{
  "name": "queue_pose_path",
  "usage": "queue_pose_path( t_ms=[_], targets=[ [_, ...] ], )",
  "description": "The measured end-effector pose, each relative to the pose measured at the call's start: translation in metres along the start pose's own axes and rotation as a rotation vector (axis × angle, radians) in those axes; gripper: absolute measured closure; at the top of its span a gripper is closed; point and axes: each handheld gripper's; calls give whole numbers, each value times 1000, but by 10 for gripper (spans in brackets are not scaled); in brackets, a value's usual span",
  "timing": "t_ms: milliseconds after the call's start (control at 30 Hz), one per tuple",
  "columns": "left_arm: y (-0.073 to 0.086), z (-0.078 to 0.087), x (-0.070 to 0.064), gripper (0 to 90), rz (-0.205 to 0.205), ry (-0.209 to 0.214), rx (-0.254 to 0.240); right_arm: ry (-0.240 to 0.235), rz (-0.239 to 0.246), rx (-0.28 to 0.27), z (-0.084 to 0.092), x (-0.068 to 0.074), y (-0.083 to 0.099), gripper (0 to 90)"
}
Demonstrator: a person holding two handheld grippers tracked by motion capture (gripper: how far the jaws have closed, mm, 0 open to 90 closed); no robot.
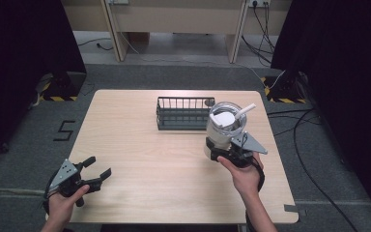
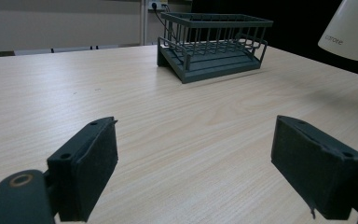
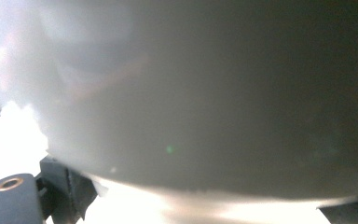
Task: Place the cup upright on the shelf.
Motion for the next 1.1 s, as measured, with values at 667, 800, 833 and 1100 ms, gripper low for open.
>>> queue_pose_path(
  t_ms=[667, 800, 833, 1100],
  targets=[
    [0, 0, 0, 141, 0, 2, -3, 0, 4, -5, -20, -3, -10, 114],
    [0, 0, 0, 141, 2, 2, -4, 1, 4, 1, -23, -4, -11, 114],
    [0, 0, 0, 141, 0, 2, -3, 1, 11, 1, -24, -4, -11, 114],
    [0, 0, 0, 141, 1, 3, -1, 4, 6, 12, -30, -6, -13, 115]
  ],
)
Point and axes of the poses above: each handheld gripper's, and its own axes: z roughly backward along the jaws, y roughly out of its underside, x roughly to its left, and after that the axes turned 7 degrees about -x, right-handed
